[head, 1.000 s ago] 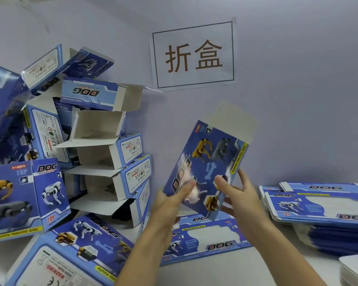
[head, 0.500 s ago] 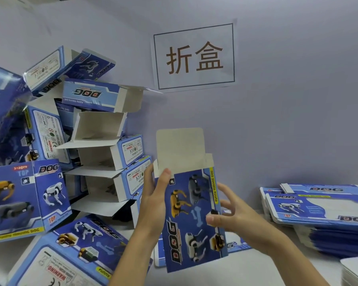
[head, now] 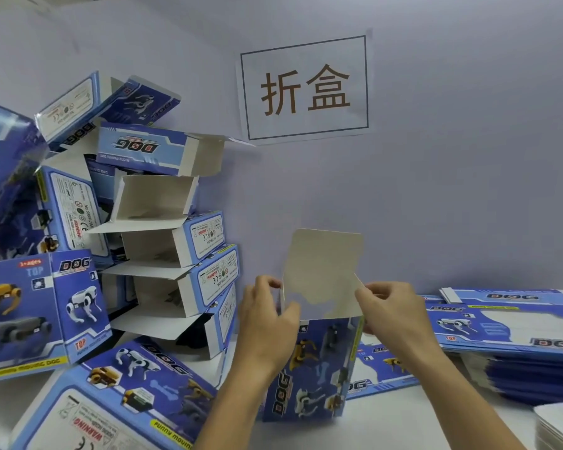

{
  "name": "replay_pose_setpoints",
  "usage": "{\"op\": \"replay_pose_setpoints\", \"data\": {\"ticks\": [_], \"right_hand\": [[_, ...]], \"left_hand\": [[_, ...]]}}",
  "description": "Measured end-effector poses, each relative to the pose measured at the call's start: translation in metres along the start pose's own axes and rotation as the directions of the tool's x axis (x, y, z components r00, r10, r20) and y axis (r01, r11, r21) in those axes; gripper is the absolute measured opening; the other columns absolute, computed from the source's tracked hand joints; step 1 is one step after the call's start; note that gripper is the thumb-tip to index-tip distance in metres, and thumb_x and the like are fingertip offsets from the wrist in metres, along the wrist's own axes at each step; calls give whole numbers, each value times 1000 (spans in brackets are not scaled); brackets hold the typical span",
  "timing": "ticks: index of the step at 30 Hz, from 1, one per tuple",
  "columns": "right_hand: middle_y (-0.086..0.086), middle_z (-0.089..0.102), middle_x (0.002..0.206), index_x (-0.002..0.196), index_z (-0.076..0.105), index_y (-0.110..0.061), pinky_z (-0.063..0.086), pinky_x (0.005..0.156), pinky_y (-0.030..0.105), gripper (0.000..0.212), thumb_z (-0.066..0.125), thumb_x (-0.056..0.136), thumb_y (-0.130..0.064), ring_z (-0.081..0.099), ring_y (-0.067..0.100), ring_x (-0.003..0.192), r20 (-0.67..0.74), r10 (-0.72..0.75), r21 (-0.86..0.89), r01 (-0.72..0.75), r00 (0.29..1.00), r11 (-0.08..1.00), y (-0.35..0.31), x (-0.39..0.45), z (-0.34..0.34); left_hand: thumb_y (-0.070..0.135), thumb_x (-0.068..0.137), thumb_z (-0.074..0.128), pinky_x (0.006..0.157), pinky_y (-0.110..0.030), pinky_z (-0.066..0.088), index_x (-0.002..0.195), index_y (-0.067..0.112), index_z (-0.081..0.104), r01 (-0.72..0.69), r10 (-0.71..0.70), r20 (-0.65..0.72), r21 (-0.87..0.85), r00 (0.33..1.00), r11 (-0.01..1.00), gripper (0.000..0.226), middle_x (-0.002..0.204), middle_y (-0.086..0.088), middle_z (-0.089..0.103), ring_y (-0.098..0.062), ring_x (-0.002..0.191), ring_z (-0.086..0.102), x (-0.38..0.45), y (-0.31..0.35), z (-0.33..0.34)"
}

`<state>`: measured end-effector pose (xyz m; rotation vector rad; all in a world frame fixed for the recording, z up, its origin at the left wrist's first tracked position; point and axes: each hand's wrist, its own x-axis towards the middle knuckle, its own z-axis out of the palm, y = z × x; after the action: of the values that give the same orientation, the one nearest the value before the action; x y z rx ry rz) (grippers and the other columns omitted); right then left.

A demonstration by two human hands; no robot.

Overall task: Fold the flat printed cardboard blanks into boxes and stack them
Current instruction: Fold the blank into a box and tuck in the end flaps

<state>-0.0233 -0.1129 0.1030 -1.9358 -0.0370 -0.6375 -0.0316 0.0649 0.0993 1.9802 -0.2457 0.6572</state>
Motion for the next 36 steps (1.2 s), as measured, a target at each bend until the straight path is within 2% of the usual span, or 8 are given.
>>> {"op": "replay_pose_setpoints", "data": {"ticks": [7, 14, 17, 20, 24, 30, 33, 36], "right_hand": [[1, 49, 45, 49, 51, -12, 45, 49, 26, 39, 57, 85, -26, 52, 22, 47, -14, -1, -220, -2, 1000, 976, -11, -9, 0], [20, 67, 60, 57, 58, 2, 61, 60, 42, 35, 56, 83, -22, 65, 28, 54, -22, 66, -242, -70, 998, 968, -20, -12, -3], [22, 69, 65, 63, 60, 4, 62, 66, 49, 31, 57, 84, -18, 72, 34, 63, 19, 127, -165, -122, 992, 979, -19, -10, -4], [19, 71, 73, 83, 68, 8, 61, 54, 34, 27, 61, 90, -17, 69, 18, 52, 81, 217, -27, -216, 973, 976, -17, -8, -4], [13, 70, 76, 78, 65, 2, 55, 48, 22, 17, 59, 92, -4, 68, 17, 62, 172, 299, 162, -327, 939, 931, -10, -4, -9], [25, 67, 106, 109, 57, 8, 57, 55, 24, 14, 56, 97, 1, 64, 25, 84, 399, 431, 495, -586, 809, 642, 7, -2, -6], [21, 67, 97, 108, 59, 3, 57, 49, 21, 12, 54, 98, 1, 61, 24, 80, 469, 432, 562, -638, 770, 527, 10, -4, -5], [21, 67, 103, 116, 59, -4, 56, 56, 26, 18, 52, 99, -1, 62, 24, 83, 442, 419, 539, -608, 793, 583, 12, -3, -3]], "left_hand": [[35, 96, 57, 57, -33, 48, 79, 7, 62, 113, -71, -125, 376, 990, 920, 33, 74, -7, 63, -23, 69, 61, -1, 21, -16], [24, 93, 56, 49, -30, 27, 65, 8, 42, 189, -159, -110, 389, 981, 901, 35, 59, -4, 35, -21, 54, 32, 3, 23, -25], [25, 95, 56, 50, -27, 30, 67, 9, 47, 222, -194, -111, 395, 975, 892, 34, 56, -3, 40, -19, 51, 39, 5, 17, -30], [28, 98, 57, 51, -28, 42, 69, 7, 56, 240, -214, -109, 413, 971, 879, 35, 56, -2, 51, -18, 53, 54, 10, 10, -37], [22, 99, 58, 56, -31, 57, 93, 2, 66, 335, -330, -61, 255, 942, 907, 21, 101, -10, 67, -24, 75, 67, 16, -1, -41], [9, 101, 55, 45, -29, 54, 95, 1, 60, 613, -608, 137, -343, 782, 712, 11, 79, -18, 68, -25, 67, 67, 15, -15, -38], [7, 100, 56, 42, -26, 52, 101, -2, 65, 643, -620, 205, -401, 757, 653, 12, 81, -20, 71, -25, 64, 69, 16, -21, -35], [11, 100, 55, 50, -29, 54, 112, 7, 62, 621, -580, 224, -323, 783, 714, 14, 95, -19, 71, -24, 72, 70, 16, -25, -35]]}}
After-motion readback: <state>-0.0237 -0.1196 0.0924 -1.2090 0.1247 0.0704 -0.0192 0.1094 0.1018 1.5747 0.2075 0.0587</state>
